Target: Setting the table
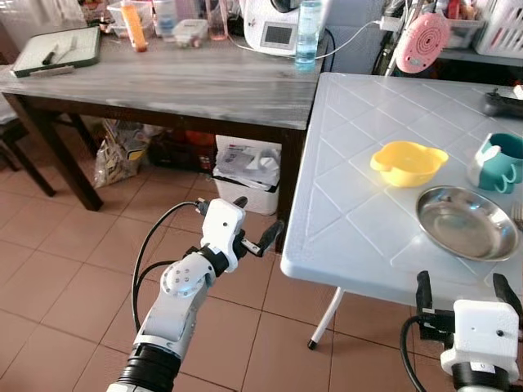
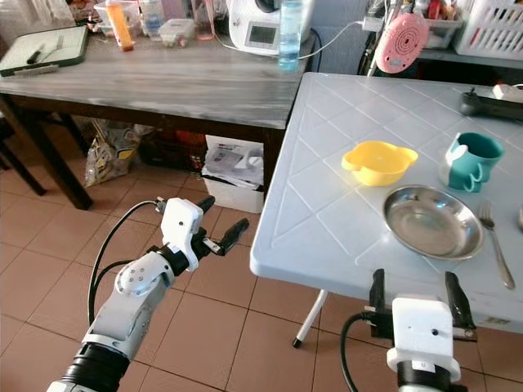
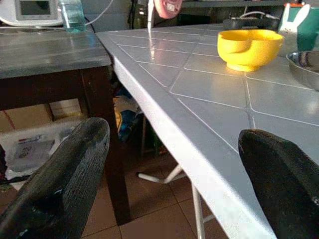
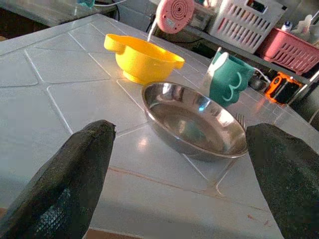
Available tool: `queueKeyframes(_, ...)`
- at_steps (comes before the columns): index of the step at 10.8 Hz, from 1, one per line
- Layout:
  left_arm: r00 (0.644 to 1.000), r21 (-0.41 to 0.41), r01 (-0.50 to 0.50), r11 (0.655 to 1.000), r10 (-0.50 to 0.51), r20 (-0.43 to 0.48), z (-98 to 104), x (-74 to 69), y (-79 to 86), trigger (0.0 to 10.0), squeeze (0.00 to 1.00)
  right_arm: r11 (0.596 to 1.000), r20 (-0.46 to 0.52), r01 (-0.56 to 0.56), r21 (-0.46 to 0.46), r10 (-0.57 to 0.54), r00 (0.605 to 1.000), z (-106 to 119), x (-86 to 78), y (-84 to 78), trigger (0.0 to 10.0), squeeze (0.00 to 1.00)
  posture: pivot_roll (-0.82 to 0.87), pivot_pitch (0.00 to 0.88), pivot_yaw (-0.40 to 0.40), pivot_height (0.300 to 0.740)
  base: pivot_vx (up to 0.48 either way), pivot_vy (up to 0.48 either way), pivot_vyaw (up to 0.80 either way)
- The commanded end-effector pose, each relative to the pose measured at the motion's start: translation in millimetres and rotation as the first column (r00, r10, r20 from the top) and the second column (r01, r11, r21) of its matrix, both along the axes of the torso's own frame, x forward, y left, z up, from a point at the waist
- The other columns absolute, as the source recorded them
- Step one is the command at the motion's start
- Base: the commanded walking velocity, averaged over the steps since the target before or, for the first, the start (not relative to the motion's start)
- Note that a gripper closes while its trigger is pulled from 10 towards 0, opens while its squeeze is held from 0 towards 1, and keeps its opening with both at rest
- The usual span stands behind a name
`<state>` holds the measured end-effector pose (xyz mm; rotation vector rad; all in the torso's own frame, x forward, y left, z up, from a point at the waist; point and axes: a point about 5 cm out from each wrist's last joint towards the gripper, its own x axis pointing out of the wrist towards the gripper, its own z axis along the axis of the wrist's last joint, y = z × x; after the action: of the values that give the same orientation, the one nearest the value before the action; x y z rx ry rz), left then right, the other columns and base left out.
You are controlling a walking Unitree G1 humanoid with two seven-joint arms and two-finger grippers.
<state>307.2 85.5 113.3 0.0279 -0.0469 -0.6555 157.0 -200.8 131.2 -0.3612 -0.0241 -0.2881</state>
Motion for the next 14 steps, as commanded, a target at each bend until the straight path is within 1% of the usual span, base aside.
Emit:
queueKeyframes(1, 1.000, 0.002, 0.004, 1.000, -0.004, -0.006, -1, -1.1, -0.7, 10.0, 0.00, 1.000, -0.001, 0.009, -0.003, -0.009, 1.000, 0, -0.9, -0.9, 10.0, 0.00, -0.04, 0.090, 0.030, 0.740, 0.000, -0.480, 0.00)
queueKeyframes(7, 1.000, 0.002, 0.004, 1.000, -0.004, -0.017, -4, -1.2, -2.1, 10.0, 0.00, 1.000, 0.014, 0.000, 0.025, 0.000, 1.000, 2, 4.9, 0.5, 10.0, 0.00, -0.05, 0.090, 0.030, 0.740, 0.000, -0.480, 0.00)
queueKeyframes(8, 1.000, 0.007, 0.000, 1.000, 0.000, -0.014, -3, -0.6, -1.3, 10.0, 0.00, 1.000, 0.017, -0.003, 0.030, 0.002, 1.000, 3, 6.5, 0.6, 10.0, 0.00, -0.05, 0.090, 0.030, 0.740, 0.000, 0.000, 0.00)
queueKeyframes(9, 1.000, 0.007, 0.000, 1.000, 0.000, -0.013, -3, -0.2, -0.8, 10.0, 0.00, 0.999, 0.017, 0.006, 0.054, -0.007, 1.000, 3, 7.2, 0.1, 10.0, 0.00, -0.05, 0.090, 0.030, 0.740, 0.000, 0.000, 0.00)
queueKeyframes(10, 1.000, 0.000, 0.004, 1.000, -0.004, -0.016, -2, 0.8, -0.1, 10.0, 0.00, 0.992, 0.001, 0.035, 0.118, -0.036, 0.999, 0, 8.4, -2.3, 10.0, 0.00, -0.05, 0.089, 0.029, 0.740, 0.000, 0.000, 0.00)
queueKeyframes(11, 1.000, 0.000, 0.014, 1.000, -0.014, -0.015, -1, 1.2, 0.6, 10.0, 0.00, 0.986, -0.002, 0.041, 0.164, -0.041, 0.999, -1, 9.6, -3.0, 10.0, 0.00, -0.05, 0.090, 0.027, 0.740, 0.000, 0.000, 0.00)
queueKeyframes(12, 0.995, -0.002, 0.099, 0.995, -0.099, -0.025, 2, 1.7, 0.9, 10.0, 0.00, 0.982, 0.002, 0.029, 0.185, -0.030, 1.000, 2, 14.2, -2.7, 10.0, 0.00, -0.05, 0.091, 0.027, 0.740, 0.000, 0.000, 0.00)
queueKeyframes(13, 0.991, 0.004, 0.130, 0.992, -0.129, -0.034, 3, 2.4, 0.9, 10.0, 0.00, 0.980, 0.015, 0.025, 0.198, -0.028, 0.999, 4, 15.5, -2.1, 10.0, 0.00, -0.05, 0.091, 0.027, 0.740, 0.000, 0.000, 0.00)
queueKeyframes(14, 0.984, 0.019, 0.174, 0.985, -0.174, -0.028, 6, 3.2, 0.6, 10.0, 0.00, 0.971, 0.010, 0.021, 0.238, -0.025, 1.000, 4, 17.4, -1.5, 10.0, 0.00, -0.05, 0.091, 0.027, 0.740, 0.000, 0.000, 0.00)
